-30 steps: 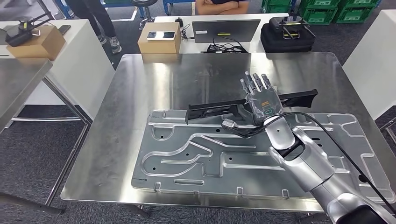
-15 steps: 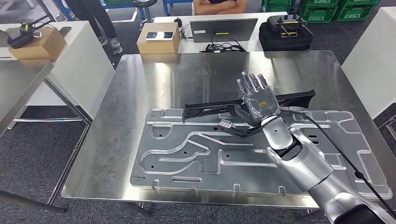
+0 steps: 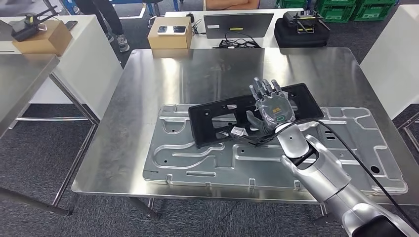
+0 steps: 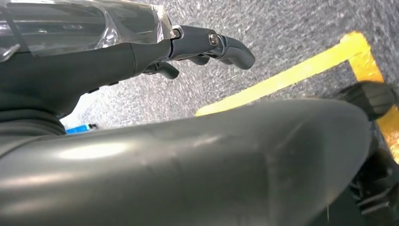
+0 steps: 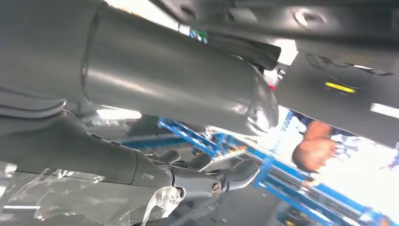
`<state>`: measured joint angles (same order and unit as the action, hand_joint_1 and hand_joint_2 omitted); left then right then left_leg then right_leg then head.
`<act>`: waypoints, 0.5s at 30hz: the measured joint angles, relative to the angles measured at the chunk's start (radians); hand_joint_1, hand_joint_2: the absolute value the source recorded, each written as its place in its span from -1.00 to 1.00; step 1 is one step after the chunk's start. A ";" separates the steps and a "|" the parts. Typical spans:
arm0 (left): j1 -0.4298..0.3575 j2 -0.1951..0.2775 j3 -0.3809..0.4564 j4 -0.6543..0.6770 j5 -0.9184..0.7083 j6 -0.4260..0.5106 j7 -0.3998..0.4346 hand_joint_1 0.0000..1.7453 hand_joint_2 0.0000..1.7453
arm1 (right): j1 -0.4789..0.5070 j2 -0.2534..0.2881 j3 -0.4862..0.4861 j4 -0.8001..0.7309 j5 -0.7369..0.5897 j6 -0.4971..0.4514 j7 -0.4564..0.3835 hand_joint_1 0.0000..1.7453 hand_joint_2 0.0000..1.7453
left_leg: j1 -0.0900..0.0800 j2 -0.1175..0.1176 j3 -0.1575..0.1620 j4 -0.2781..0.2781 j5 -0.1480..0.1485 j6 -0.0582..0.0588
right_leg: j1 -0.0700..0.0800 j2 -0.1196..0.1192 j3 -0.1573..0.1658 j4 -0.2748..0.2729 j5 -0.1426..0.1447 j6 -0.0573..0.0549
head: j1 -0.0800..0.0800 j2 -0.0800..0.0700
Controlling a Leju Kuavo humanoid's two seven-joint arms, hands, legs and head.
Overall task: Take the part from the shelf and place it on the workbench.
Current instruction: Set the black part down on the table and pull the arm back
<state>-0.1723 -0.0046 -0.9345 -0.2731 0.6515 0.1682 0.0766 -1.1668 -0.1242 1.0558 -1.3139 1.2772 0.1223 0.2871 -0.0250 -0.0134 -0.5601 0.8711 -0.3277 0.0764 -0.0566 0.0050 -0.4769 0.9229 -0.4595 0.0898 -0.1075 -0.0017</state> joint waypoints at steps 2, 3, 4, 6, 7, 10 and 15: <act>0.002 0.001 0.000 0.000 0.001 -0.002 0.003 -1.00 -1.00 | 0.001 0.002 0.001 0.000 -0.005 0.000 0.000 -1.00 -1.00 | -0.001 -0.001 -0.012 0.006 0.011 -0.004 | -0.005 0.002 -0.004 -0.015 0.002 -0.013 | 0.000 0.000; 0.003 0.001 0.000 0.000 0.002 -0.002 0.004 -1.00 -1.00 | 0.003 0.002 0.002 0.001 -0.007 0.001 0.000 -1.00 -1.00 | 0.001 -0.002 -0.023 0.016 0.005 -0.008 | -0.006 0.002 -0.010 -0.014 0.006 -0.019 | 0.000 0.000; 0.004 0.001 0.000 0.000 0.003 -0.003 0.006 -1.00 -1.00 | 0.004 0.002 0.003 0.001 -0.008 0.001 0.000 -1.00 -1.00 | 0.003 -0.001 -0.039 0.047 -0.015 -0.014 | -0.006 0.001 -0.015 -0.014 0.010 -0.025 | 0.000 0.000; 0.005 0.000 0.000 0.000 0.005 -0.004 0.007 -1.00 -1.00 | 0.003 0.005 0.003 0.002 -0.010 0.002 0.000 -1.00 -1.00 | 0.011 0.003 -0.095 0.177 -0.089 -0.030 | -0.002 0.000 -0.021 -0.016 0.017 -0.034 | 0.000 0.000; 0.005 0.000 0.000 0.000 0.006 -0.004 0.008 -1.00 -1.00 | 0.003 0.006 0.003 0.003 -0.010 0.002 0.000 -1.00 -1.00 | 0.014 0.006 -0.127 0.260 -0.126 -0.035 | 0.001 -0.001 -0.022 -0.017 0.019 -0.035 | 0.000 0.000; 0.005 -0.001 0.000 0.000 0.009 -0.005 0.008 -1.00 -1.00 | 0.007 0.006 0.005 0.006 -0.012 0.002 0.000 -1.00 -1.00 | 0.009 0.007 -0.161 0.353 -0.139 -0.021 | 0.013 -0.003 -0.020 -0.020 0.021 -0.036 | 0.000 0.000; 0.004 0.005 0.000 0.000 0.009 -0.003 0.008 -1.00 -1.00 | 0.002 0.006 0.005 0.007 -0.013 0.001 0.001 -1.00 -1.00 | -0.042 0.001 0.011 0.022 -0.004 0.073 | 0.028 -0.003 0.000 -0.048 0.027 -0.039 | 0.000 0.000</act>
<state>-0.1686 0.0007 -0.9349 -0.2728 0.6607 0.1649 0.0846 -1.1647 -0.1178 1.0609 -1.3066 1.2639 0.1229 0.2877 -0.0668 -0.0128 -0.5488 0.8935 -0.3316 0.1490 -0.0289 0.0019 -0.4768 0.8750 -0.4324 0.0503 -0.1076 -0.0019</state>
